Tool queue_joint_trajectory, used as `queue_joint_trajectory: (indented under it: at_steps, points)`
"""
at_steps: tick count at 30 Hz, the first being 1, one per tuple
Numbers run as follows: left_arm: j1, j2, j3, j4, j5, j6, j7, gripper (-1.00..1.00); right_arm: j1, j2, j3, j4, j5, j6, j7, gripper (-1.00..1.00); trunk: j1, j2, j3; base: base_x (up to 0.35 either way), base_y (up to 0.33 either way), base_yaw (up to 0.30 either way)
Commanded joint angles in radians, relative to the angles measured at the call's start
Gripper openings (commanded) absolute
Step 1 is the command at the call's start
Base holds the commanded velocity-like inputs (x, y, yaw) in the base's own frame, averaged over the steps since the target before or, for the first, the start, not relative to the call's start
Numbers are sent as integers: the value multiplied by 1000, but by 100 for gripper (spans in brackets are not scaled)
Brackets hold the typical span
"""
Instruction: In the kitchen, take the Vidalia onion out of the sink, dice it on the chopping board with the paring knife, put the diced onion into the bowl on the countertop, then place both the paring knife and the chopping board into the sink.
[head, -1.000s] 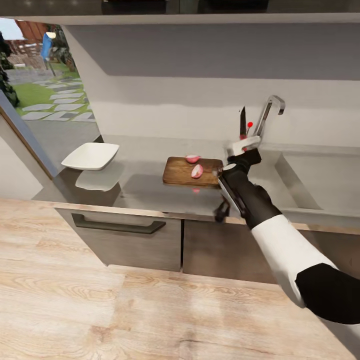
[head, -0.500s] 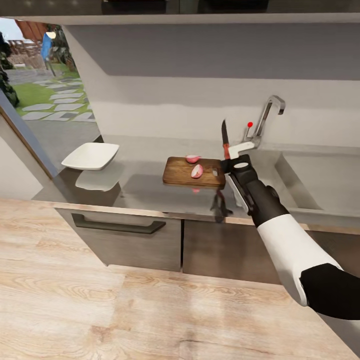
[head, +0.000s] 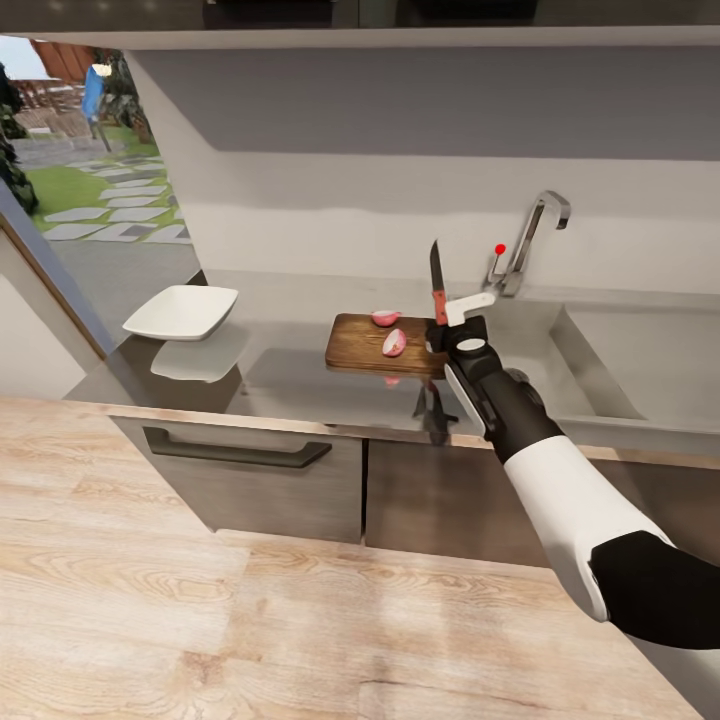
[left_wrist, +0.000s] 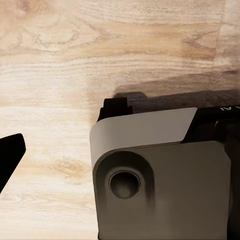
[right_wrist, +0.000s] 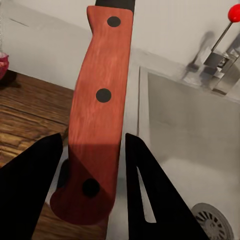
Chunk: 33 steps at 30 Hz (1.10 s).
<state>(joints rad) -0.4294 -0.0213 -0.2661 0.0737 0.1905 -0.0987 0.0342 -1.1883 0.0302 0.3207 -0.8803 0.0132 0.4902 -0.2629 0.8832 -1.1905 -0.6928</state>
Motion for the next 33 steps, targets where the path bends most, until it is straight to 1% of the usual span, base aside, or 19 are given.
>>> queue_joint_trajectory:
  at_steps: [1,11,14,17,18,20,21,22,23,24,26,27,28,29,31,33]
  points:
    - [-2,-1,-9,5,9,-8,1,100,-1,0,3,1,2,5,-5,-100,0,-1,-1,0,0,0]
    - [-2,-5,-9,5,9,-10,1,100,-1,-2,3,1,5,2,-3,-100,0,-1,-1,0,0,0]
    - [-2,-9,-9,5,9,-10,1,100,-1,4,11,-5,11,4,-6,-100,0,-1,-1,0,0,0]
    - [-2,-13,-9,5,9,-9,1,100,-1,14,72,-8,47,6,-10,-100,0,-1,-1,0,0,0]
    - [-1,-12,-9,5,9,-9,1,100,-1,16,112,-8,74,7,-12,-100,0,-1,-1,0,0,0]
    - [-2,-12,-9,5,9,-9,1,100,-1,20,192,-7,150,9,-21,-100,0,-1,-1,0,0,0]
    - [-2,-11,-9,5,9,-9,1,100,-1,21,220,-7,193,13,-28,-100,0,-1,-1,0,0,0]
    - [-2,-12,-9,5,9,-8,1,100,-1,24,245,-7,262,38,-40,-100,0,-1,-1,0,0,0]
    - [-2,-12,-9,5,9,-8,1,100,-1,28,254,-6,310,69,-46,-100,0,-1,-1,0,0,0]
    - [-2,-13,-9,5,9,-8,1,100,-1,31,257,-6,333,86,-49,-100,0,-1,-1,0,0,0]
    - [-2,-14,-9,5,9,-9,1,100,-1,44,265,-5,421,142,-55,-100,0,-1,-1,0,0,0]
    - [-2,-15,-9,5,9,-9,1,100,-1,49,267,-4,460,158,-57,-100,0,-1,-1,0,0,0]
    - [-1,-15,-9,5,9,-9,1,100,-1,51,267,-3,478,164,-58,-100,0,-1,-1,0,0,0]
    - [-1,-15,-9,5,9,-8,1,100,-1,55,269,0,508,173,-59,-100,0,-1,-1,0,0,0]
    - [-2,-14,-9,5,10,-8,1,100,-1,67,271,19,556,186,-60,-100,0,-1,-1,0,0,0]
    - [-2,-13,-9,5,10,-7,1,100,-1,76,271,57,584,190,-61,-100,0,-1,-1,0,0,0]
